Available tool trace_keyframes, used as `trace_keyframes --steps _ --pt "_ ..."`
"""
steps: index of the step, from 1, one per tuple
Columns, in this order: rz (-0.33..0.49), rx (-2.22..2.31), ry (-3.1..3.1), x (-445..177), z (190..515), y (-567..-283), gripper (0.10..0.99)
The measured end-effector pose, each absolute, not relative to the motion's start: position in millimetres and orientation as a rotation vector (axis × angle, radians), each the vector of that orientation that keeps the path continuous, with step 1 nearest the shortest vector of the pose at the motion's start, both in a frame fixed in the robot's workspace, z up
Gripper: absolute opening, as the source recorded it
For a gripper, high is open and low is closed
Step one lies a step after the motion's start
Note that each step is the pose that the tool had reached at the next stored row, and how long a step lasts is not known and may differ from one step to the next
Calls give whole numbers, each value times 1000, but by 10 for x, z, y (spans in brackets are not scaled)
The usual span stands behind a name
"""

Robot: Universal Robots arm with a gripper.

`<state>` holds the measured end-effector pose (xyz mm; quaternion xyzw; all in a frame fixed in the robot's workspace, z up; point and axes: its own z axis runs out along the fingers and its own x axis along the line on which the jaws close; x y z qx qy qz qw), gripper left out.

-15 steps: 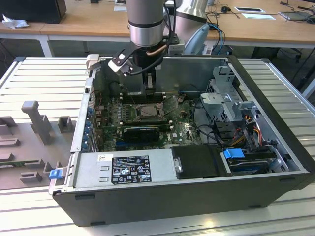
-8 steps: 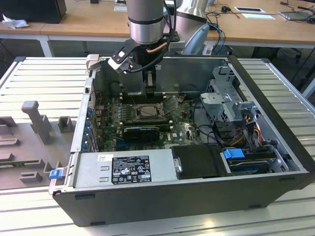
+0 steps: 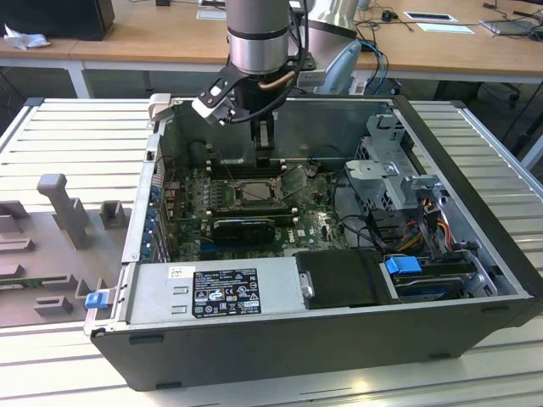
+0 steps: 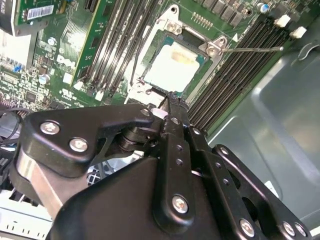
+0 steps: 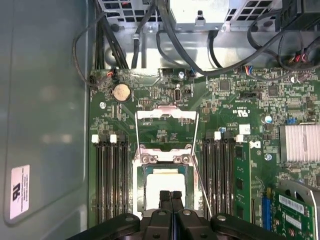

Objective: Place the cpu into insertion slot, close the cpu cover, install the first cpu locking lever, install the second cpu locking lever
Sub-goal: 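Close the cpu cover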

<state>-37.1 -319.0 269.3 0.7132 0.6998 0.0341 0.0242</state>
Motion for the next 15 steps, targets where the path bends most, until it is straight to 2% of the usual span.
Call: trace_keyframes --steps 15 --pt "104 2207 2166 -328 2736 -3189 106"
